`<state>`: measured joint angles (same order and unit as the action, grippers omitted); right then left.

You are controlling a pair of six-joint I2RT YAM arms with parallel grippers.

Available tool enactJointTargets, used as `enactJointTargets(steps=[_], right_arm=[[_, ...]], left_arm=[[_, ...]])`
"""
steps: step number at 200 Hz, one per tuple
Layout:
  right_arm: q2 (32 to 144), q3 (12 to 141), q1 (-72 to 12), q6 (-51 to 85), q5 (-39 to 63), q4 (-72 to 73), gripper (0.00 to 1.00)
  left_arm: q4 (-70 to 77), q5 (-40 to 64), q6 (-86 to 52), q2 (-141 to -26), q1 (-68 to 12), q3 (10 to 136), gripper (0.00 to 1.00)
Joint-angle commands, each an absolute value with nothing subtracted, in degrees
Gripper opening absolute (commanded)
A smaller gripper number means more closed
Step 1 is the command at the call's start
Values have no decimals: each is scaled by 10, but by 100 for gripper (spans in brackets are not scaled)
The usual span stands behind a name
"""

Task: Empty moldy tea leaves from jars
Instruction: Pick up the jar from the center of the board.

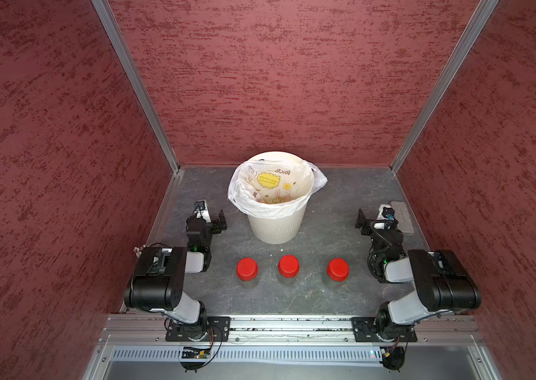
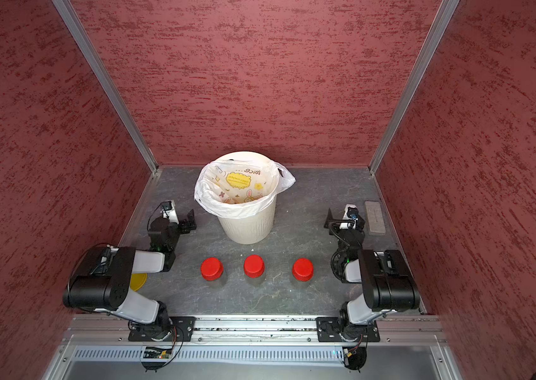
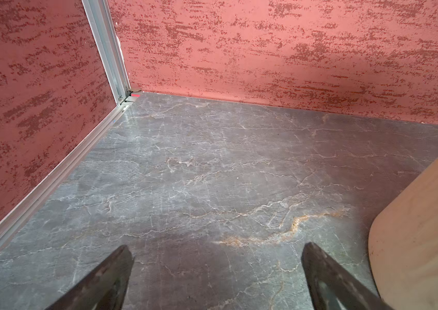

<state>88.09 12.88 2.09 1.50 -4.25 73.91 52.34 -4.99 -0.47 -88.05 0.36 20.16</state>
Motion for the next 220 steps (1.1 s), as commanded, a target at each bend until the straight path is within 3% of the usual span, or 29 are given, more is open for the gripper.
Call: enactJointTargets(steps=[1,160,187,206,220], right_arm=[[880,126,21,18,-49,755,99],[873,124,21,17,-48,754,99],[784,182,21,26,-74,580,99],[740,295,21,72,-83,355,99],[727,340,21,122,-78,308,99]], left_arm=[[526,-48,-8,-879,5,211,100],[522,-32,-12,-878,13,212,100],[503,24,10,-847,13,210,100],[373,-24,-3,-773,9,246,100],[284,-61,-59,-710,21,278,100]])
